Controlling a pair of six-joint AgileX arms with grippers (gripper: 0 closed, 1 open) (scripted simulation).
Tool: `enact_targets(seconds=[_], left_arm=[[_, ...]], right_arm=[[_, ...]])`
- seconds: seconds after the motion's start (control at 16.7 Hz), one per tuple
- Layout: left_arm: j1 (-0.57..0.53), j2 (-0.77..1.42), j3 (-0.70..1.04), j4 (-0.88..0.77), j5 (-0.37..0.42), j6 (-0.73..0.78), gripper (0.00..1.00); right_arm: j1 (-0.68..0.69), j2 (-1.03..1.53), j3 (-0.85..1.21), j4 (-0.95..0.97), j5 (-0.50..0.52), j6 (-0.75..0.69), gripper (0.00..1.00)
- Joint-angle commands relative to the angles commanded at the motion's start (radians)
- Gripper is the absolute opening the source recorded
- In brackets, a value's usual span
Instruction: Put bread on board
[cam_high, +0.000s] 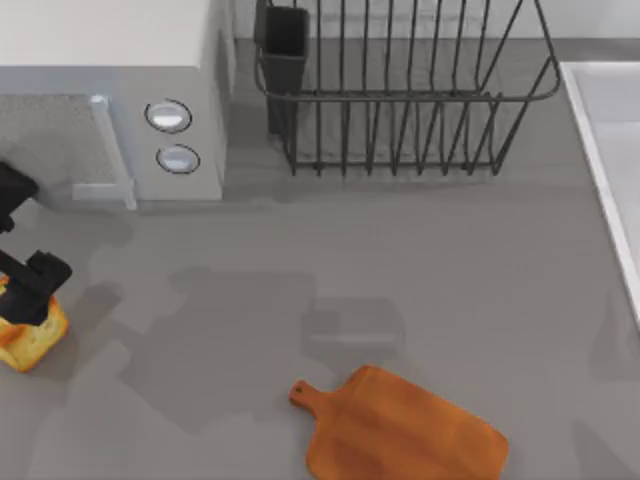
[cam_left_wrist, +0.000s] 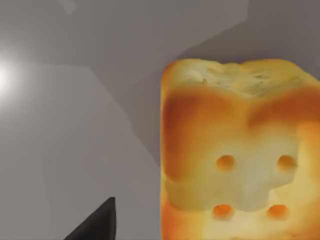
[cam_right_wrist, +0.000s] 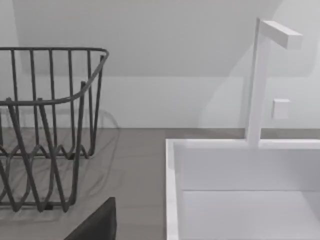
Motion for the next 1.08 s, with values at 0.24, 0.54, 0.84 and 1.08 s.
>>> enact_targets(seconds=[0.24, 0.54, 0.84, 1.08], left_arm=[[0.000, 0.008, 0.007, -0.004, 0.000, 0.003, 1.00], [-0.001, 0.035, -0.045, 0.070, 0.000, 0.002, 1.00], [0.002, 0.116, -0.145, 0.258, 0.000, 0.006, 1.00], [0.002, 0.125, -0.152, 0.272, 0.000, 0.007, 1.00]], right_arm=[[0.000, 0.000, 0.000, 0.000, 0.000, 0.000, 1.00], [0.000, 0.000, 0.000, 0.000, 0.000, 0.000, 1.00], [0.000, 0.000, 0.000, 0.000, 0.000, 0.000, 1.00], [0.000, 0.000, 0.000, 0.000, 0.000, 0.000, 1.00]])
